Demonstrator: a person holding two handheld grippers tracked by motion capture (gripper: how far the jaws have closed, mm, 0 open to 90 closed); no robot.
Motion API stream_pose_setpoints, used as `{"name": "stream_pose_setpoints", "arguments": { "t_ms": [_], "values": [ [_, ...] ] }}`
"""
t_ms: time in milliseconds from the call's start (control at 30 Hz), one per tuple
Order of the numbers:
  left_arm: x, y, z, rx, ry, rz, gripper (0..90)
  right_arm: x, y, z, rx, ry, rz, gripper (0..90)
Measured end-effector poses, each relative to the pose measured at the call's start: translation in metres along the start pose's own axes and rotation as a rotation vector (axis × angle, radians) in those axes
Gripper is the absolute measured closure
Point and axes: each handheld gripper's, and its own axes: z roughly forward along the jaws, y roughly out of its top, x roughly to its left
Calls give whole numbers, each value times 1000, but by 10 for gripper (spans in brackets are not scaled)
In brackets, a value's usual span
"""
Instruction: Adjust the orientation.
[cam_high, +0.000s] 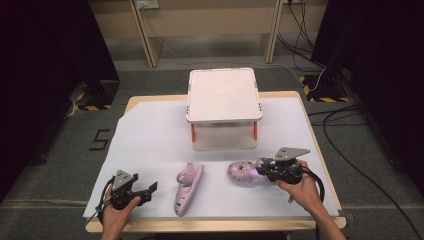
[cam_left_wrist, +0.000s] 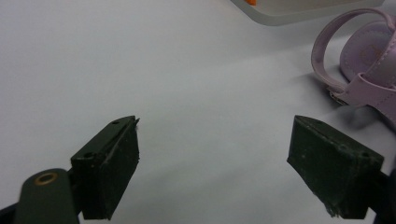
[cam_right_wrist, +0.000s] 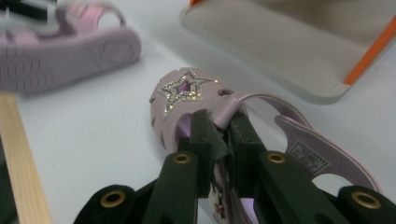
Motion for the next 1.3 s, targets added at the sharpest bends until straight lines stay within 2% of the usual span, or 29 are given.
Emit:
{"name": "stream_pose_setpoints", "arguments": {
  "t_ms": [100,267,367,433,533,633,867,1133,1233,1300],
  "values": [
    [0,0,0,0,-5,-1,158,-1,3,4,-38,-36,73,824],
    [0,0,0,0,-5,1,158,8,1,14,-7,-34,88,788],
    [0,0,0,0,-8,3,158,14,1,12,0,7,125,656],
    [0,0,1,1,-5,5,158,18,1,10,8,25,129,630],
    [0,0,1,0,-6,3,159,27,2,6,24,84,141,563],
    [0,0,0,0,-5,4,159,35,2,4,47,101,123,538],
    [-1,1,0,0,-8,9,158,41,-4,1,88,132,92,544],
    [-1,1,0,-3,-14,10,158,55,-5,-5,117,62,-28,482],
    [-1,1,0,-1,-18,12,156,61,-5,-10,110,60,-40,471],
    [-1,1,0,-1,-17,13,155,64,-4,-15,89,77,-42,470]
  ]
}}
